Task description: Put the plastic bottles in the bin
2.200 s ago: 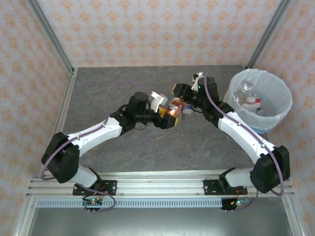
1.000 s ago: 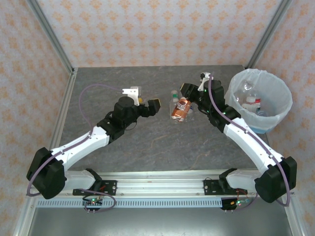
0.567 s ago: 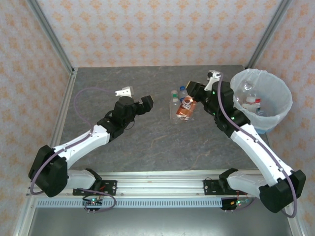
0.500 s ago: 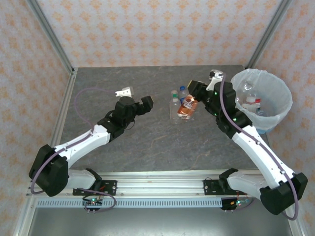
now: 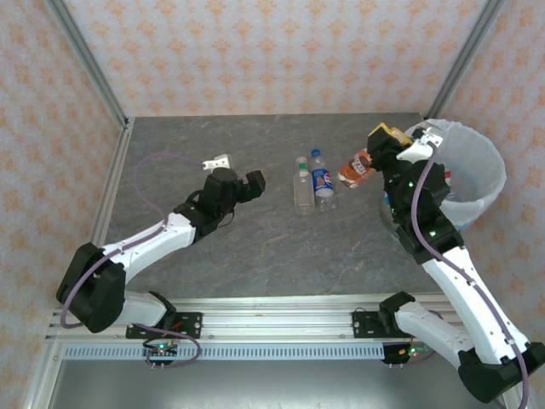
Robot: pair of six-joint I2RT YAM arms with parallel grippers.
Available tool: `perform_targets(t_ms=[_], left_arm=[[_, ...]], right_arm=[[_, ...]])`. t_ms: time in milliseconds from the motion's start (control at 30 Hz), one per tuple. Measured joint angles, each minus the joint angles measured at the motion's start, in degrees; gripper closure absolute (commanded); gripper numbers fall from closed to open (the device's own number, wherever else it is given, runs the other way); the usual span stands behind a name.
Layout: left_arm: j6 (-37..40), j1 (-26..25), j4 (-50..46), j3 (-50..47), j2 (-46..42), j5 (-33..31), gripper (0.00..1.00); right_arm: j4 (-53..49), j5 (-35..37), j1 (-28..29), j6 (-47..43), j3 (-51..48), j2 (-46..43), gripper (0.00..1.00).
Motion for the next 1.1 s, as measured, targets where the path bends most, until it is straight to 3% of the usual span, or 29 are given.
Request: perform_targets(t_ms=[233, 567, 800, 1100], left_arm=[[-0.02, 0.35, -0.59, 1.25, 1.64, 1.42, 0.0], [0.02, 0.59, -2.34, 4.61, 2.71, 4.02, 0.0], [0.13, 0.63, -3.08, 5.4, 3.82, 6.8, 0.0], [0.48, 0.63, -4.28, 6.64, 5.55, 7.26, 0.0]], right_arm=[[0.35, 5.14, -5.49, -8.79, 2.6, 0.9, 1.0], [0.37, 5.07, -17.2, -10.99, 6.82, 1.01, 1.0], [-4.59, -0.33, -28.35, -10.91, 8.11, 4.04, 1.0], [-11.41, -6.95, -38.62, -11.13, 8.24, 5.51, 0.98]])
